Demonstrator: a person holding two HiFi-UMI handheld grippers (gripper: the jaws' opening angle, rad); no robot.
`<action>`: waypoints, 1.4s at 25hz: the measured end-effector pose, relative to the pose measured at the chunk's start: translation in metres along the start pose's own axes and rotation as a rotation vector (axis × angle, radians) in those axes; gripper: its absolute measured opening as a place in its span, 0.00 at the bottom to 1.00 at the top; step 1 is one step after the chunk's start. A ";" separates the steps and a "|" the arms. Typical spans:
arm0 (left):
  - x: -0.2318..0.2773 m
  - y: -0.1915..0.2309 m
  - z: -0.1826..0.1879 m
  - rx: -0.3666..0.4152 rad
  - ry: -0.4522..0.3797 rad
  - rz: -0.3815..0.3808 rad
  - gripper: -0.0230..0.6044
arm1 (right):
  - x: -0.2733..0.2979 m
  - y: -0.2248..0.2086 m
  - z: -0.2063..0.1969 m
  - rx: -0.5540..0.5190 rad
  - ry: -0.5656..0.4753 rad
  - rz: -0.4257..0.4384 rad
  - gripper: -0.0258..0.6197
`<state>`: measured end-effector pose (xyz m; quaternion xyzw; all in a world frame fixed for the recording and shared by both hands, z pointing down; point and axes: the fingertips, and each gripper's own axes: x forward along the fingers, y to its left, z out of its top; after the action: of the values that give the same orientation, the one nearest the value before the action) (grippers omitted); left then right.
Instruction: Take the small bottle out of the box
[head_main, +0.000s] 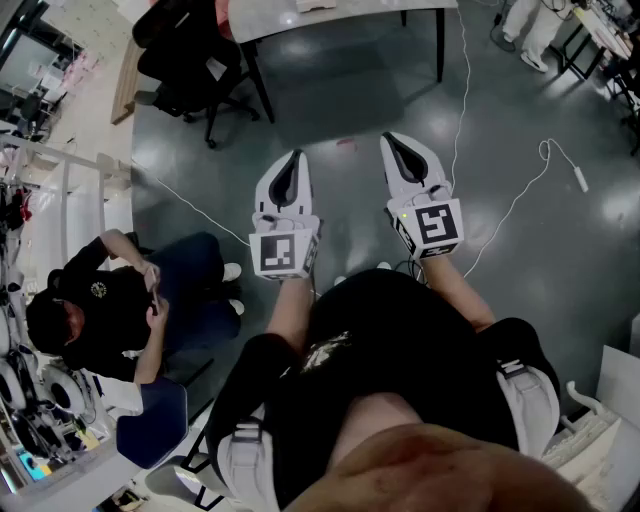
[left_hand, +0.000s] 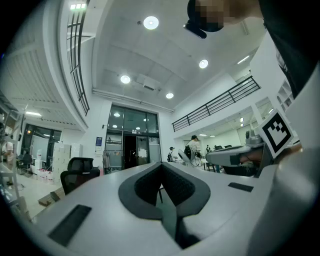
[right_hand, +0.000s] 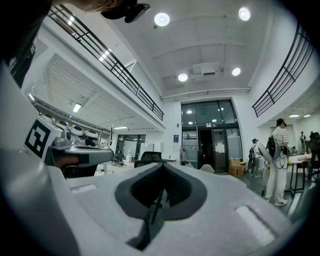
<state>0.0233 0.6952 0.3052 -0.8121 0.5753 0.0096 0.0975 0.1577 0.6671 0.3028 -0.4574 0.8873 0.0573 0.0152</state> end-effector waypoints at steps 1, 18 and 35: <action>0.001 -0.001 -0.001 0.000 0.001 0.000 0.06 | 0.000 0.000 -0.001 0.001 -0.002 0.003 0.03; 0.017 -0.033 -0.008 -0.035 0.025 0.004 0.06 | -0.014 -0.022 -0.010 0.037 -0.049 0.066 0.03; 0.025 -0.077 -0.015 -0.059 0.012 0.002 0.06 | -0.036 -0.053 -0.028 0.075 -0.060 0.097 0.03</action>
<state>0.1026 0.6937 0.3278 -0.8140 0.5762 0.0215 0.0702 0.2220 0.6628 0.3288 -0.4110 0.9091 0.0383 0.0564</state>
